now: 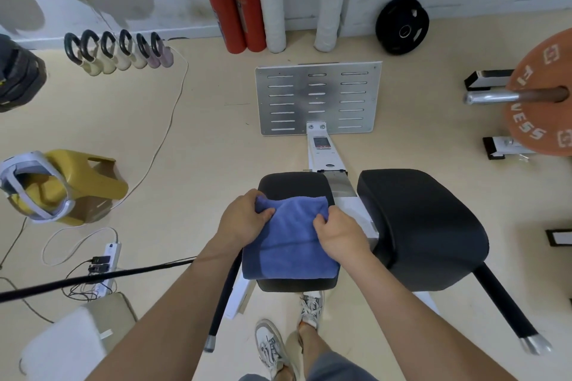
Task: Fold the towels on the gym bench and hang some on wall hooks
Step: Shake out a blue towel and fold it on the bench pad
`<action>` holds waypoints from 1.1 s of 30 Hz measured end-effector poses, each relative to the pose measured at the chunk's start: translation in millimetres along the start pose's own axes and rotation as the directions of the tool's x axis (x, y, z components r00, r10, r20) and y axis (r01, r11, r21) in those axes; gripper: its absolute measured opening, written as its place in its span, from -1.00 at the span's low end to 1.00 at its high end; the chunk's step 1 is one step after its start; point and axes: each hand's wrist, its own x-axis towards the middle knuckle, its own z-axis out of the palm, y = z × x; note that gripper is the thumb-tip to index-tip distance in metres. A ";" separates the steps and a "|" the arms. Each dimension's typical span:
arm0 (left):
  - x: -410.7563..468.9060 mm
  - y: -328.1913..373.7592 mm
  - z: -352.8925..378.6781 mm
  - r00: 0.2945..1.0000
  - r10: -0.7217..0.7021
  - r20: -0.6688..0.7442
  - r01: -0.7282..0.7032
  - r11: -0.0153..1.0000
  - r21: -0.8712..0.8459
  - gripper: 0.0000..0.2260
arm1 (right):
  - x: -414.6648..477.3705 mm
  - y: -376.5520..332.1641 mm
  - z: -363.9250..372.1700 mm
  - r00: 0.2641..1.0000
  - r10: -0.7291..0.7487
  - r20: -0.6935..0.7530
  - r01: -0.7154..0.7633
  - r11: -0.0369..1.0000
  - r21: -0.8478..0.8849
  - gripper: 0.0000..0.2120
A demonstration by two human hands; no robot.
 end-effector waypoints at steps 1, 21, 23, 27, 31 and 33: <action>0.8 1.5 -2.4 1.000 -0.014 0.017 0.014 1.000 -0.003 -0.74 | -0.4 -0.6 -1.6 1.000 -0.001 -0.007 0.001 1.000 -0.025 -0.70; -49.9 11.8 -8.0 0.886 0.464 -0.005 -0.461 0.881 0.110 -0.45 | -17.5 8.8 -16.1 0.922 -0.334 0.196 0.205 0.851 0.483 -0.74; -56.4 26.3 -6.1 0.843 0.538 -0.017 -0.537 0.842 0.051 -0.55 | -23.3 6.5 -16.6 0.904 -0.374 0.205 0.212 0.811 0.545 -0.75; -64.0 29.1 -0.9 0.834 0.497 -0.238 -0.538 0.828 -0.157 -0.76 | -34.8 2.8 -22.1 0.896 -0.392 0.210 0.183 0.755 0.630 -0.70; -67.3 25.2 -0.3 0.811 0.502 -0.300 -0.545 0.835 -0.075 -0.75 | -39.1 2.7 -28.7 0.882 -0.416 0.224 0.200 0.758 0.620 -0.78; -69.0 25.5 -3.0 0.796 0.549 -0.253 -0.565 0.825 0.014 -0.62 | -42.4 0.4 -30.0 0.871 -0.444 0.211 0.255 0.775 0.579 -0.83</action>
